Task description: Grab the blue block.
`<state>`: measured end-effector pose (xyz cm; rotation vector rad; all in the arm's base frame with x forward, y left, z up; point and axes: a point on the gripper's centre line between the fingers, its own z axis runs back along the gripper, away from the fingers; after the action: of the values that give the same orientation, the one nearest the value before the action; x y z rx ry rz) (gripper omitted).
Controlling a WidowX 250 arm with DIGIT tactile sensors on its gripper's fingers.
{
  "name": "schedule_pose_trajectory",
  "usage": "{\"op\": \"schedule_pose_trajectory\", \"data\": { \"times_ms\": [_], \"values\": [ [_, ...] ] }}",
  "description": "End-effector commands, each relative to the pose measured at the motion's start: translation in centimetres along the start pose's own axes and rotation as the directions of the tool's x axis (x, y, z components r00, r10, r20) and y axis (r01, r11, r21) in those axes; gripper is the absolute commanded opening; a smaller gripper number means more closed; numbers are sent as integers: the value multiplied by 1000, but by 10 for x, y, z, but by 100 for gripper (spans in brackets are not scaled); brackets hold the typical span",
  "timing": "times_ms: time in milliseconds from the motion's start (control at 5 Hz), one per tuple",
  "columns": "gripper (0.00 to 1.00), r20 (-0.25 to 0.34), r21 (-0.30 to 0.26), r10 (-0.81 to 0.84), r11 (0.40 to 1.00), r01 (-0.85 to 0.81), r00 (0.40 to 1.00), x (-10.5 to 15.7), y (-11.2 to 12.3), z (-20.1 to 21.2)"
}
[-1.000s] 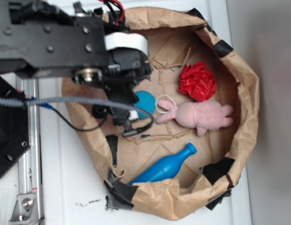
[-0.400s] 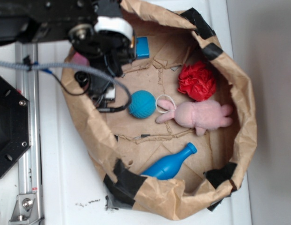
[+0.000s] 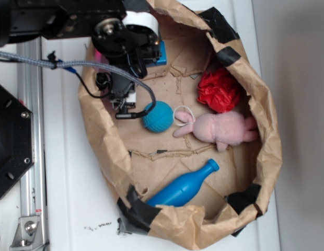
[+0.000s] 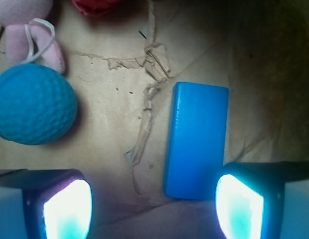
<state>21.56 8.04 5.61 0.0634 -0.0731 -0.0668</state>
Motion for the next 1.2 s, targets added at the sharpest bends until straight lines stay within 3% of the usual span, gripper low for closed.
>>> {"op": "schedule_pose_trajectory", "data": {
  "times_ms": [0, 200, 600, 1000],
  "values": [
    [100, 33, 42, 73, 996, -74, 997, 17, 19, 7],
    [100, -7, 21, 78, 997, -78, 997, 35, 11, -14],
    [100, -88, -39, -25, 999, 22, 996, 41, 1, -52],
    [100, -78, -31, -27, 999, 25, 997, 37, 0, -49]
  ]
}}
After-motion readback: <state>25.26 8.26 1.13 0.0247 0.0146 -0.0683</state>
